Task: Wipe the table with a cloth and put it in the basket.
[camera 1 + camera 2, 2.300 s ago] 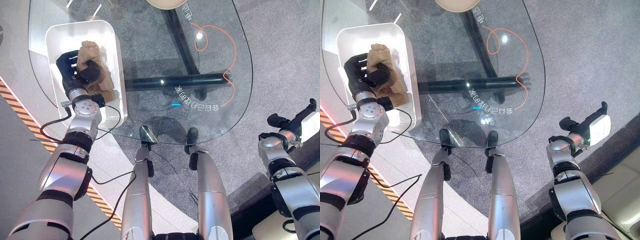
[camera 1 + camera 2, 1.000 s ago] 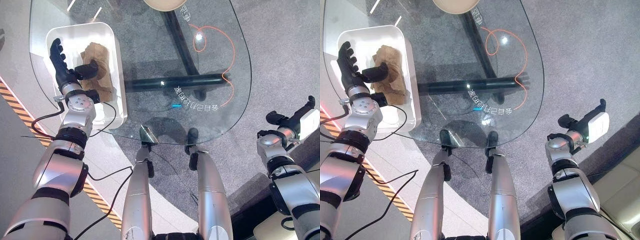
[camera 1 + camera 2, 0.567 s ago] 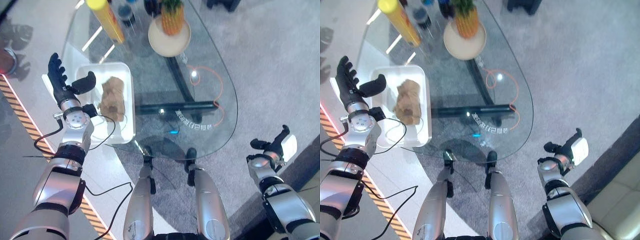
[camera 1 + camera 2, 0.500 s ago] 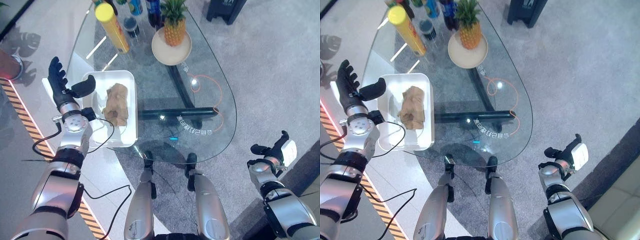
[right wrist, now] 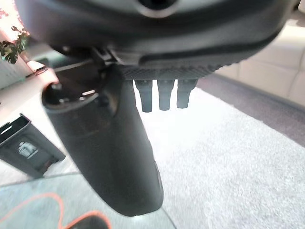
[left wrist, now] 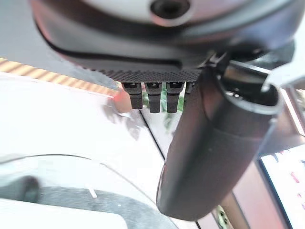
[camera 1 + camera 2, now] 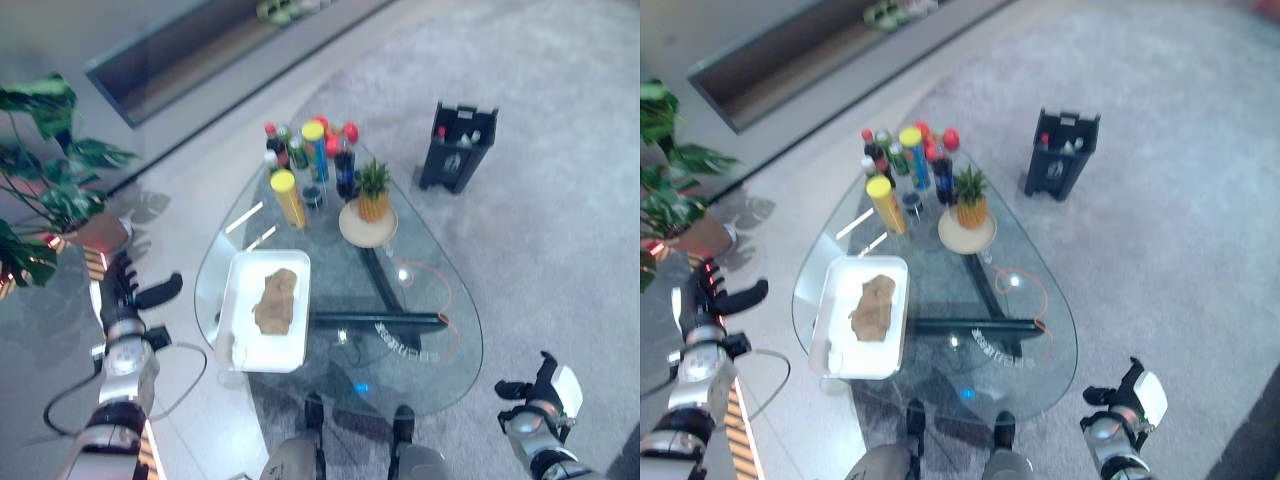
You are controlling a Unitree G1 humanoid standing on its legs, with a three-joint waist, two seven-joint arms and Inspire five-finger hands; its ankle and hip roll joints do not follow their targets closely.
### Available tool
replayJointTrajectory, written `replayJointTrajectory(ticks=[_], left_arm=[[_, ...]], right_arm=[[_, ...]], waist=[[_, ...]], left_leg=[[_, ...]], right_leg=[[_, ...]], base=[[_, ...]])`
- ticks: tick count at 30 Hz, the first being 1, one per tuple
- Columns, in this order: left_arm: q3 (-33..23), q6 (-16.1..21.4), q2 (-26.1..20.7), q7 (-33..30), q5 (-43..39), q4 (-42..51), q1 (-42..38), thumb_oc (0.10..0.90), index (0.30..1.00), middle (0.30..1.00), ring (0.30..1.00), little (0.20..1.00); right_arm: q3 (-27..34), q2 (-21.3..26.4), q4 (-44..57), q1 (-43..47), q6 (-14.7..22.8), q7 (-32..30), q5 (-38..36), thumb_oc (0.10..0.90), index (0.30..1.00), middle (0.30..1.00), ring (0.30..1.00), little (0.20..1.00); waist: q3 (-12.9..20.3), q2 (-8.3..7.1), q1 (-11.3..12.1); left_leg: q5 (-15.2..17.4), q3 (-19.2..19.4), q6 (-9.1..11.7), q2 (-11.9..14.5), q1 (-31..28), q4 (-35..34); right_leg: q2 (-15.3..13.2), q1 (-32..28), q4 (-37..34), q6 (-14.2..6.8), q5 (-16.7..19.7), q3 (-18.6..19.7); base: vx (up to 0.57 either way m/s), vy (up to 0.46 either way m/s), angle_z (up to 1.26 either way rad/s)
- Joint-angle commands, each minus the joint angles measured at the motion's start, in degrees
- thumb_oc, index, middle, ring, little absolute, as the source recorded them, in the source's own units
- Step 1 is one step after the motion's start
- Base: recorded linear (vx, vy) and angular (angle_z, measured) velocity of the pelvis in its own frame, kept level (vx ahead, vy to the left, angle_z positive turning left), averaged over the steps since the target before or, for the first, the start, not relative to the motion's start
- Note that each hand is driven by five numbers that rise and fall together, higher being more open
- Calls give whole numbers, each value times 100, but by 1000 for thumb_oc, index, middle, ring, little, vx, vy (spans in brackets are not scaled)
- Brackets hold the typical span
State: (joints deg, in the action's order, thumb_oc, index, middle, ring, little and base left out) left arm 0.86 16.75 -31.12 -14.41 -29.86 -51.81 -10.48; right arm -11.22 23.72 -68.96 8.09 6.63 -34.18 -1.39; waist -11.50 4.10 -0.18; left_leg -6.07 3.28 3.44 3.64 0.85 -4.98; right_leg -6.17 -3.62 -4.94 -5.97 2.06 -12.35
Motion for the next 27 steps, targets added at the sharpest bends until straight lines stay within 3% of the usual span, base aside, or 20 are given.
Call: replayJointTrajectory(ticks=[1, 2, 7, 9, 11, 14, 21, 22, 27], left_arm=[[-292, 358, -129, 172, 401, -580, -134, 800, 900, 900, 900, 900], [-289, 378, -126, 162, 421, -595, -125, 800, 900, 900, 900, 900], [-174, 119, 194, 738, 863, -1306, 338, 800, 900, 900, 900, 900], [-26, -19, 361, 906, 1211, -1536, 447, 800, 900, 900, 900, 900], [-26, -18, 363, 906, 1212, -1538, 446, 800, 900, 900, 900, 900], [529, -264, 794, 1301, 1881, -2023, 582, 800, 900, 900, 900, 900], [1005, -904, 1031, 1537, 2394, -2261, 605, 800, 900, 900, 900, 900], [1063, -1175, 1067, 1628, 2477, -2329, 578, 800, 900, 900, 900, 900], [1180, -1702, 1167, 1868, 2681, -2536, 519, 800, 900, 900, 900, 900]], right_arm=[[41, 132, -253, -254, -47, 211, 165, 800, 900, 900, 900, 900], [40, 130, -259, -258, -40, 222, 170, 800, 900, 900, 900, 900], [-25, 29, -634, -351, -630, 1681, 132, 800, 900, 900, 900, 900], [-69, -49, -810, -354, -867, 2020, 90, 800, 900, 900, 900, 900], [-69, -47, -810, -354, -868, 2021, 89, 800, 900, 900, 900, 900], [-112, -205, -1124, -273, -1216, 2623, 204, 800, 900, 900, 900, 900], [-298, -333, -1170, -141, -1481, 2938, 353, 800, 900, 900, 900, 900], [-352, -368, -1203, -101, -1503, 2967, 386, 800, 900, 900, 900, 900], [-502, -493, -1208, -53, -1548, 3016, 526, 800, 900, 900, 900, 900]], waist=[[555, -233, 14], [556, -234, 14], [660, -282, 86], [674, -298, 129], [671, -297, 129], [720, -314, 166], [752, -325, 164], [765, -332, 156], [795, -360, 120]], left_leg=[[474, 194, 102, -39, -199, -2], [478, 196, 102, -37, -208, -2], [551, 222, 102, 16, -447, -2], [552, 212, 96, 22, -495, -2], [553, 211, 97, 22, -499, -2], [572, 213, 85, 45, -636, -2], [590, 226, 83, 75, -745, -2], [597, 246, 94, 93, -777, -2], [610, 280, 120, 143, -830, -2]], right_leg=[[-220, 146, 222, -222, -25, 269], [-220, 133, 216, -223, -25, 266], [-182, -113, 188, -193, -74, 191], [-174, -174, 198, -177, -99, 154], [-174, -179, 197, -177, -99, 153], [-161, -315, 211, -161, -138, 69], [-146, -404, 205, -144, -152, 71], [-148, -423, 198, -145, -149, 67], [-140, -452, 162, -144, -135, 96]], base=[[53, -6, -1], [41, -8, 0], [59, -13, -1], [0, 0, 0], [0, 0, 0], [49, -10, 1], [43, -1, 0], [75, -7, 0], [76, -9, -2]])
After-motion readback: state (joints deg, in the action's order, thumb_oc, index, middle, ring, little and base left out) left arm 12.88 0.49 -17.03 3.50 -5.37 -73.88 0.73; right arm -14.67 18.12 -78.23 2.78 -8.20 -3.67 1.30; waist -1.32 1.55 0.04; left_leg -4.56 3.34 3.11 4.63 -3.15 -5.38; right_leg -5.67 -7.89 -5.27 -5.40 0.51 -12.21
